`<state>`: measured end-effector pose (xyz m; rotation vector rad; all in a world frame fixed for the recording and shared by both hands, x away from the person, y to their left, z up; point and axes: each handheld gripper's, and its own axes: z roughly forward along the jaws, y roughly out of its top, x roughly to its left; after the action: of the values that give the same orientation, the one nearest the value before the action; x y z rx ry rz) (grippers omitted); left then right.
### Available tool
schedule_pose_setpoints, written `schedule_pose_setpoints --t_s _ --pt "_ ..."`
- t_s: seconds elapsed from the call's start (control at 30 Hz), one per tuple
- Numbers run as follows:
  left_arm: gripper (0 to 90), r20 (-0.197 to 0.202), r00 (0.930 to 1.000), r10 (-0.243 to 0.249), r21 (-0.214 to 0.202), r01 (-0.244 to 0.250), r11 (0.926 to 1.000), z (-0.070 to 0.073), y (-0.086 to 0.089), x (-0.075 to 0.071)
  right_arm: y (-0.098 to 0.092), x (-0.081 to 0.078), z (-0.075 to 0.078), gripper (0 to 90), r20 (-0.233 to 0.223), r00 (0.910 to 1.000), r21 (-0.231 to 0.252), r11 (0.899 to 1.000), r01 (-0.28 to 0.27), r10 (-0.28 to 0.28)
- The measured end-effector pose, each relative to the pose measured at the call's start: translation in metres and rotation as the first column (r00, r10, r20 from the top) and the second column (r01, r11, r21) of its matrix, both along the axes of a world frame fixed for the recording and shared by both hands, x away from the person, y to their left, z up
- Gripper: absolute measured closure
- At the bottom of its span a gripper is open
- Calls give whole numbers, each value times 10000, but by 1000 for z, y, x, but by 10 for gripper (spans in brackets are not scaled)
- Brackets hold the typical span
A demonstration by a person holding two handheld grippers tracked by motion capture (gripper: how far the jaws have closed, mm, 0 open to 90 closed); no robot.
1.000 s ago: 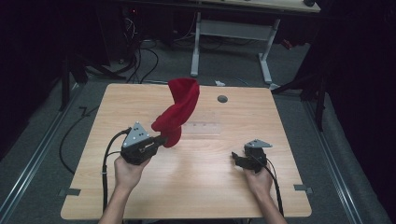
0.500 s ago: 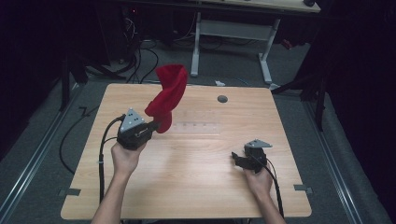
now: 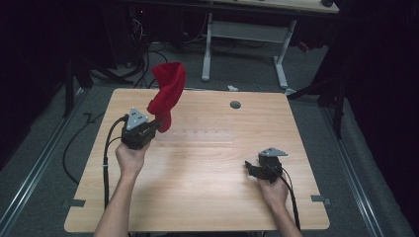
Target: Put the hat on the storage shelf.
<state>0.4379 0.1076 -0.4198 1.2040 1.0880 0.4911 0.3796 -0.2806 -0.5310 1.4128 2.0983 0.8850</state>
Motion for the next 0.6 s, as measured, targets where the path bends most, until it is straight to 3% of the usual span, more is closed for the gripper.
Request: schedule_pose_setpoints --t_s 0.2,0.6 --pt "862 -41 9999 161 244 -159 9996 -7 2 6 0 0 0 362 4 10000 4 10000 -28 28" --pt "862 -75 9993 373 50 -373 9993 -12 8 10 1 0 0 363 17 9999 -15 9999 -125 125"
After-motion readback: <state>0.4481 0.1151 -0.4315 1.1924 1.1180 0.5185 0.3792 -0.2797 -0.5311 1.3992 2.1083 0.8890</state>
